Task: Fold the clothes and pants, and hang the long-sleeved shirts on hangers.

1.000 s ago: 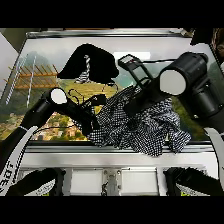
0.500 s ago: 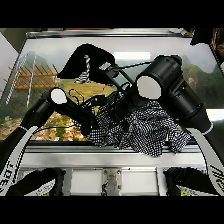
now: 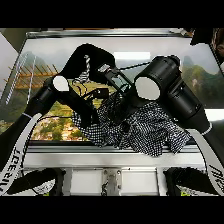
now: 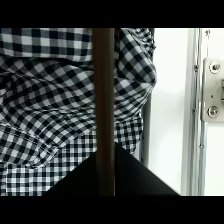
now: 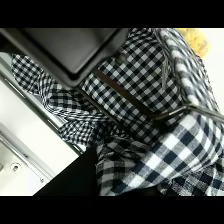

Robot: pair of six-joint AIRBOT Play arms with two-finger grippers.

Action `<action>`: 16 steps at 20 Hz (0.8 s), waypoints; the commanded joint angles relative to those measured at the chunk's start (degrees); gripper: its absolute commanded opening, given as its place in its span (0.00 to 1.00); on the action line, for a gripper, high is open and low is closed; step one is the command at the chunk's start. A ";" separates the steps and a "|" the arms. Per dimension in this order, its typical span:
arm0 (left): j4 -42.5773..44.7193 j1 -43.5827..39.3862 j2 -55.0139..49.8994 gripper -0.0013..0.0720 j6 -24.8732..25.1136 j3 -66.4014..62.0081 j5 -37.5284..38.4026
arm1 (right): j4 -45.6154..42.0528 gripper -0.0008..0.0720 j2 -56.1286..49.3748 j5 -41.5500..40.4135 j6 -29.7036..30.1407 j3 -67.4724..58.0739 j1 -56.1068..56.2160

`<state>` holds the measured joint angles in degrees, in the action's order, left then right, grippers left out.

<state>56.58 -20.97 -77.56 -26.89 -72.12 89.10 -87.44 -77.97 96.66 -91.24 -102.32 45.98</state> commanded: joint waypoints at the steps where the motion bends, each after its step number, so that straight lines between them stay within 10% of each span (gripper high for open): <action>1: 0.83 0.92 -1.99 0.03 0.09 -3.10 2.19 | -0.61 0.03 0.00 0.46 0.00 -0.07 -0.26; 3: 0.72 2.40 -2.01 0.03 0.07 -3.04 2.71 | -0.61 0.09 -0.02 0.42 0.00 -0.07 -0.50; 5: 0.66 3.30 -2.01 0.03 0.09 -3.04 2.97 | -0.35 0.83 0.04 0.42 -0.02 -0.07 -0.48; 6: 0.68 3.32 -2.01 0.03 0.09 -3.04 2.95 | -0.09 0.96 0.13 0.44 0.02 -0.07 -0.48; 16: 0.74 3.45 -2.01 0.03 0.07 -3.04 2.67 | 4.74 0.96 12.28 -0.83 13.92 -0.07 -9.31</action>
<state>57.23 -17.58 -79.55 -26.74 -75.11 91.96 -84.82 -68.84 97.12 -81.69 -102.39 40.71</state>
